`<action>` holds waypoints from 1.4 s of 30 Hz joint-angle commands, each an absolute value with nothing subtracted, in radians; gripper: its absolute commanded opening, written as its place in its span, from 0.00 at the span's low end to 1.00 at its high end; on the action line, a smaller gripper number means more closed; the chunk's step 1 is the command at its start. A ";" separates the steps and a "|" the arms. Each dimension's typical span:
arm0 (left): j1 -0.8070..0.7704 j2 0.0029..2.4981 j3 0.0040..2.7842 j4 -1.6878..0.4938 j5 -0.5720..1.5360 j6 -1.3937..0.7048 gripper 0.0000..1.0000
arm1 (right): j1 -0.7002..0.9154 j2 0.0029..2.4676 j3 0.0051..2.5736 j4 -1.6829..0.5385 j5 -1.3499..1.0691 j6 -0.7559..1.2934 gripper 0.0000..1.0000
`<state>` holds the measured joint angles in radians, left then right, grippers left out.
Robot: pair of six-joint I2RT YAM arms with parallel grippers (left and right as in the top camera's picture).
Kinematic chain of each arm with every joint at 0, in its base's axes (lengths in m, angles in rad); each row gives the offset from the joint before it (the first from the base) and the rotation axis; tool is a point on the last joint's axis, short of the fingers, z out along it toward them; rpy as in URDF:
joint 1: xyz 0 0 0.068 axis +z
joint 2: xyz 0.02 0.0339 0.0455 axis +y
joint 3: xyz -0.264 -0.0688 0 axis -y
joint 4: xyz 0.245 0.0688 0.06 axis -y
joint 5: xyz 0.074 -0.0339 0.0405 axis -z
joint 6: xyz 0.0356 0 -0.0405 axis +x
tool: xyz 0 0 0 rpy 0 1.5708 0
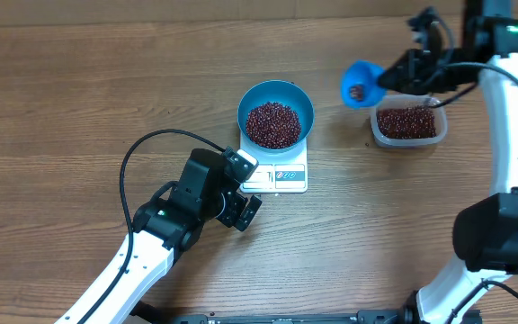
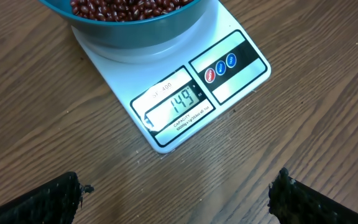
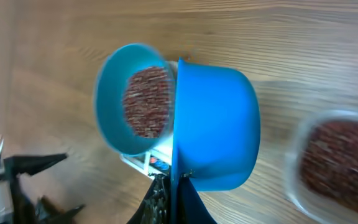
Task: Scoop item into bowl and weigh 150g on scale
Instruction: 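Carry the scoop over the teal bowl with the right gripper, then tilt the scoop to add a few beans into the bowl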
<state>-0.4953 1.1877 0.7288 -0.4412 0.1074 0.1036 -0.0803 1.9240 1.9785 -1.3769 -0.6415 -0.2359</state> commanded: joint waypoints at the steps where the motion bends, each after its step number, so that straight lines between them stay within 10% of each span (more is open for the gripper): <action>1: -0.491 1.191 0.730 -0.441 0.101 0.082 1.00 | -0.010 1.906 2.012 -1.349 -0.670 -0.240 0.04; 42: -0.491 1.191 0.730 -0.441 0.101 0.082 1.00 | 0.422 1.906 2.012 -1.157 -0.080 -0.318 0.04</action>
